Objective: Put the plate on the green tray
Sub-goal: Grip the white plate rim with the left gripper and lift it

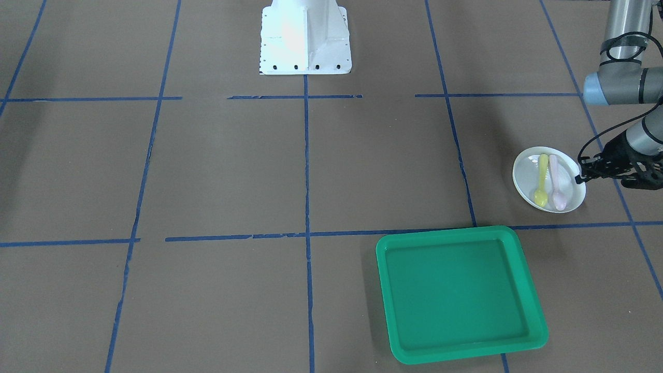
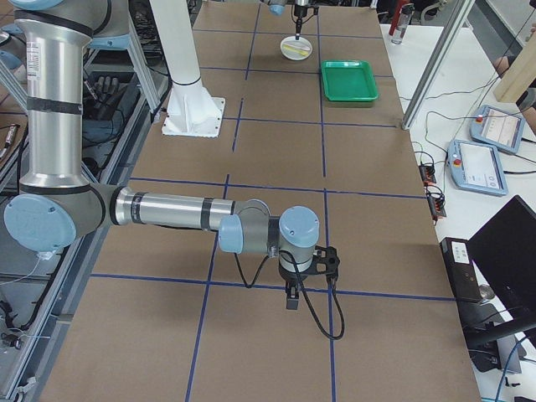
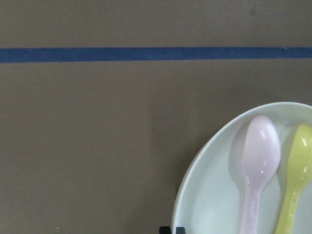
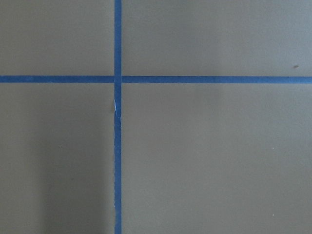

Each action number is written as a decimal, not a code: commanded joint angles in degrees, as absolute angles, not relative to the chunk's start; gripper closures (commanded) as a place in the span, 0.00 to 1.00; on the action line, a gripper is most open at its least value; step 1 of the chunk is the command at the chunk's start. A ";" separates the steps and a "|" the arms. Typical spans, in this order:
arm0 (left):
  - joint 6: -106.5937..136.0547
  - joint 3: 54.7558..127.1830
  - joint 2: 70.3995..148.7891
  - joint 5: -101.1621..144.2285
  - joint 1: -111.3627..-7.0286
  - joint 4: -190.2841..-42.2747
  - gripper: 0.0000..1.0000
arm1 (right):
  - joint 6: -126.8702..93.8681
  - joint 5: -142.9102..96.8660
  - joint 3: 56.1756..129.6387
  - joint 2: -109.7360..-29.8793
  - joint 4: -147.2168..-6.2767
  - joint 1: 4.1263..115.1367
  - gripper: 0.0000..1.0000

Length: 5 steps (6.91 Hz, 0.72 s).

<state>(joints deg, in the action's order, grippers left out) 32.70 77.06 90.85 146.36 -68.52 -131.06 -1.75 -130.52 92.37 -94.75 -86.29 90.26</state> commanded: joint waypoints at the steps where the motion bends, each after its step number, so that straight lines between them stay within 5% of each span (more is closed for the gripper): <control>1: 31.29 77.95 90.79 156.76 -72.23 -129.55 1.00 | -1.76 -130.52 92.37 -94.75 -86.31 90.26 0.00; 3: 31.90 79.88 91.05 158.82 -74.70 -127.46 1.00 | -1.76 -130.52 92.37 -94.75 -86.31 90.26 0.00; 5: 36.61 80.51 99.52 156.81 -74.45 -120.71 1.00 | -1.76 -130.52 92.37 -94.75 -86.31 90.26 0.00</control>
